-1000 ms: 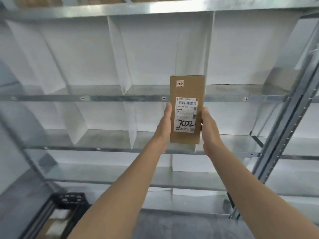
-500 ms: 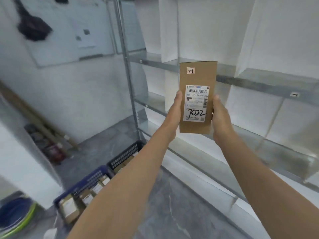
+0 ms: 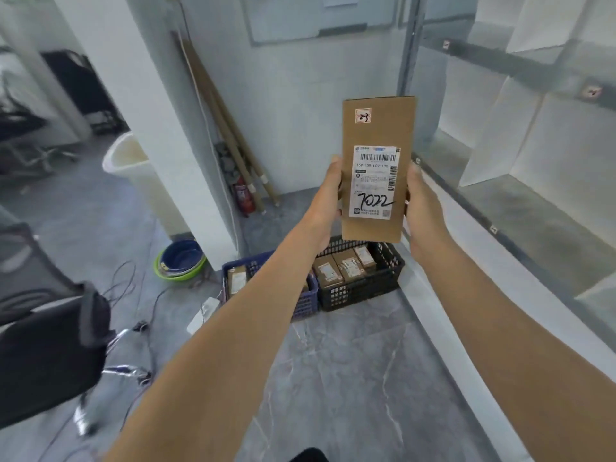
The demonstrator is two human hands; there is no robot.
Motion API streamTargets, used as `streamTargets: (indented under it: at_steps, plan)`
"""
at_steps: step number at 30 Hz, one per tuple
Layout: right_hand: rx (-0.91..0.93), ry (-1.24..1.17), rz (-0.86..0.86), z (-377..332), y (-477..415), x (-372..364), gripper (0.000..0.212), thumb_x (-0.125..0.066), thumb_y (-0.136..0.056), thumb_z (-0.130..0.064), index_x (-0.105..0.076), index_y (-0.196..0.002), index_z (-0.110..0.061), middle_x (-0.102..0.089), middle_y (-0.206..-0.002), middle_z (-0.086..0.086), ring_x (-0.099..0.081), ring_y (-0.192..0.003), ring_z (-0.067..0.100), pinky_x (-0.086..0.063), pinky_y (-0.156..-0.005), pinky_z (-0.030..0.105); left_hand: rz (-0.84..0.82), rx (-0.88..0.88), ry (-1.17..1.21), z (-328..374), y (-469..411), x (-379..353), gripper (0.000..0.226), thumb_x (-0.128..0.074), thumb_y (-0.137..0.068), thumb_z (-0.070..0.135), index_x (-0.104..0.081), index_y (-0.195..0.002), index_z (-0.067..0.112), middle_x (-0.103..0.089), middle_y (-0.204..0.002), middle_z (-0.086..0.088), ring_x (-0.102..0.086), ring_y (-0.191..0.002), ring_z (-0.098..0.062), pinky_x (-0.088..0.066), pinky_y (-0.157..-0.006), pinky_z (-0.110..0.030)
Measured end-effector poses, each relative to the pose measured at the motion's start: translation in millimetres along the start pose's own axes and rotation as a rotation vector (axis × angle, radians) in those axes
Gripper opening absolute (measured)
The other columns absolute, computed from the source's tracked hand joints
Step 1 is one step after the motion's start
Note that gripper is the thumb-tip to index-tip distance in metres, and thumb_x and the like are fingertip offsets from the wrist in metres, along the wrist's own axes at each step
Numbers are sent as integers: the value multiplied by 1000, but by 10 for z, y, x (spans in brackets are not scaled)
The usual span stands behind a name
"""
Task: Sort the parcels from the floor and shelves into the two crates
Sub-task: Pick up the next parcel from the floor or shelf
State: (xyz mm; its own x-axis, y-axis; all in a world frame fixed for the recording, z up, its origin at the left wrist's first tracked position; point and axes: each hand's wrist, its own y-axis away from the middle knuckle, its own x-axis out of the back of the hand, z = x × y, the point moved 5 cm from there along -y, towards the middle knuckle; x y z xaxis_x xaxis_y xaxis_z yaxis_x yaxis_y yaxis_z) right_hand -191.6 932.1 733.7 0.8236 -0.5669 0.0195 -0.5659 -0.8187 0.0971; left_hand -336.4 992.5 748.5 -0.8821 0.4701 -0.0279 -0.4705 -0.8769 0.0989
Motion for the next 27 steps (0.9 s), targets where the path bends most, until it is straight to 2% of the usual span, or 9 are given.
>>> streamTargets:
  at_steps: [2, 5, 7, 10, 15, 17, 20, 23, 27]
  plan:
    - [-21, 10, -61, 109, -120, -211, 53, -27, -110, -62, -69, -129, -35, -75, -106, -18, -69, -103, -1, -52, -88, 28, 53, 28, 16, -111, -63, 202, 72, -22, -96, 78, -54, -144, 35, -60, -144, 2, -52, -134, -17, -37, -116, -54]
    - [-68, 13, -125, 259, -305, -515, 59, -30, -104, -71, -65, -136, -37, -73, -125, -10, -64, -123, 13, -48, -106, 42, 106, 58, 48, -249, -221, 491, 73, -22, -95, 79, -47, -150, 38, -53, -151, 5, -45, -142, -16, -31, -119, -50]
    - [-99, 10, -165, 401, -497, -697, 60, -32, -101, -74, -66, -135, -39, -74, -128, -8, -65, -124, 15, -48, -111, 48, 129, 83, 65, -375, -384, 669, 76, -23, -94, 81, -40, -154, 38, -47, -156, 5, -39, -146, -16, -28, -119, -50]
    - [-147, 15, -194, 595, -819, -937, 52, -29, -108, -63, -69, -129, -36, -77, -114, -12, -68, -111, 7, -52, -99, 39, 151, 125, 77, -591, -708, 883, 85, -29, -84, 89, -41, -153, 40, -49, -155, 6, -41, -145, -17, -27, -120, -55]
    - [-197, 62, -178, 831, -1431, -1283, 44, -30, -111, -58, -66, -121, -37, -73, -107, -15, -65, -102, 3, -47, -82, 31, 143, 190, 108, -911, -1369, 1180, 67, -22, -98, 77, -48, -148, 40, -55, -147, 12, -49, -135, -11, -39, -112, -45]
    - [-227, 89, -177, 939, -1674, -1373, 40, -31, -110, -59, -65, -116, -39, -72, -109, -15, -63, -104, 4, -47, -87, 32, 124, 228, 99, -1007, -1620, 1244, 64, -18, -102, 70, -43, -150, 36, -51, -142, 17, -48, -128, -6, -37, -107, -39]
    - [-294, 100, -167, 1132, -2030, -1453, 40, -32, -109, -62, -65, -117, -39, -72, -117, -10, -63, -113, 12, -44, -101, 41, 98, 285, 84, -1164, -1981, 1285, 66, -17, -103, 68, -37, -155, 32, -50, -145, 12, -46, -125, -7, -35, -107, -37]
    - [-368, 133, -171, 1305, -2344, -1491, 39, -33, -110, -59, -64, -114, -36, -70, -112, -11, -62, -103, 7, -41, -96, 38, 103, 363, 90, -1364, -2312, 1310, 64, -17, -101, 72, -45, -147, 37, -54, -145, 11, -51, -119, -7, -36, -109, -39]
    - [-409, 191, -156, 1562, -2816, -1510, 33, -35, -111, -54, -62, -106, -35, -69, -105, -11, -62, -100, 11, -45, -88, 32, 140, 462, 106, -1670, -2740, 1308, 50, -19, -102, 69, -53, -125, 41, -61, -115, 17, -57, -97, 1, -39, -96, -35]
